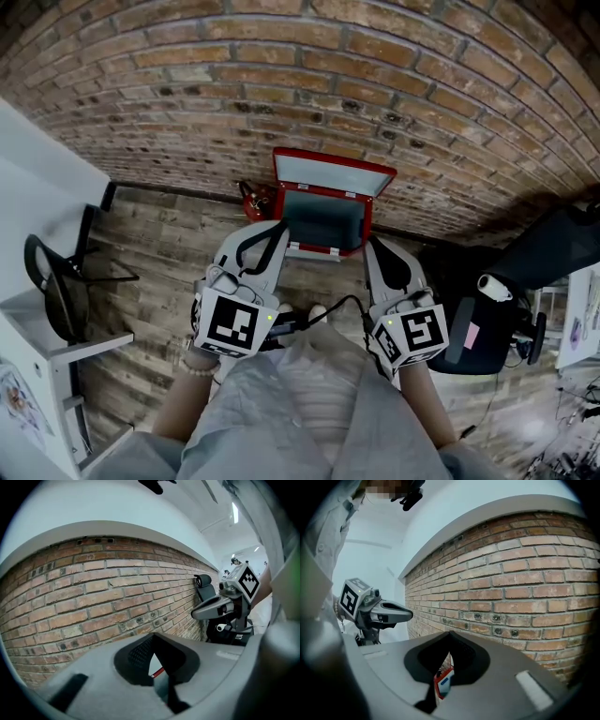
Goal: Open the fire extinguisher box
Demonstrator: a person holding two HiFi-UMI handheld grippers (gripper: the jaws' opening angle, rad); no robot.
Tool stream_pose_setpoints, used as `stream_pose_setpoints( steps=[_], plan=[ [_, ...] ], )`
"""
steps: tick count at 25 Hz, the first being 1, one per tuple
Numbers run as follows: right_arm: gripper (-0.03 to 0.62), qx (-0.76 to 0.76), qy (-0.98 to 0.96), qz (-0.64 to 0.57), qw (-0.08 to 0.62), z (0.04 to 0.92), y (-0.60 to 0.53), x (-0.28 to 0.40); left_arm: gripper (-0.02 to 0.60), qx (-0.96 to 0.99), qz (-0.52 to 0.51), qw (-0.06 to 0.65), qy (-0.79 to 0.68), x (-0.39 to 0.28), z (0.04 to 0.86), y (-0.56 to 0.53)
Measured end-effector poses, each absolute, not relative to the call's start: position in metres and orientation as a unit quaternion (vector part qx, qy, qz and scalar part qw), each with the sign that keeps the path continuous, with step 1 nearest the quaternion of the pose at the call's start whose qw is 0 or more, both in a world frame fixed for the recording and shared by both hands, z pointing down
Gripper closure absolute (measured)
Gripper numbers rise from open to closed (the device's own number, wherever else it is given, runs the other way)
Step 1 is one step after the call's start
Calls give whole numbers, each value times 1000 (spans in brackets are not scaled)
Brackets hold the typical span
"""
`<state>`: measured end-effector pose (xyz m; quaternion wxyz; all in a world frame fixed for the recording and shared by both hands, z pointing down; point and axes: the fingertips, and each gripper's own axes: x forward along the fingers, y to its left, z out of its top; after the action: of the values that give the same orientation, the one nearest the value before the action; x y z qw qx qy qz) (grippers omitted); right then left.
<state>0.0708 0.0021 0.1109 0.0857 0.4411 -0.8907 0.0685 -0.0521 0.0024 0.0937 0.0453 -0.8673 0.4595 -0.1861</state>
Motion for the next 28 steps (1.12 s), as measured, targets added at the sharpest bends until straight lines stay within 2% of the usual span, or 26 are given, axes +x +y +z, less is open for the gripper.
stream_pose_setpoints(
  steps=[28],
  plan=[
    [589, 432, -894, 52, 107, 111, -2, 69, 583, -874, -172, 38, 452, -45, 94, -2]
  ],
)
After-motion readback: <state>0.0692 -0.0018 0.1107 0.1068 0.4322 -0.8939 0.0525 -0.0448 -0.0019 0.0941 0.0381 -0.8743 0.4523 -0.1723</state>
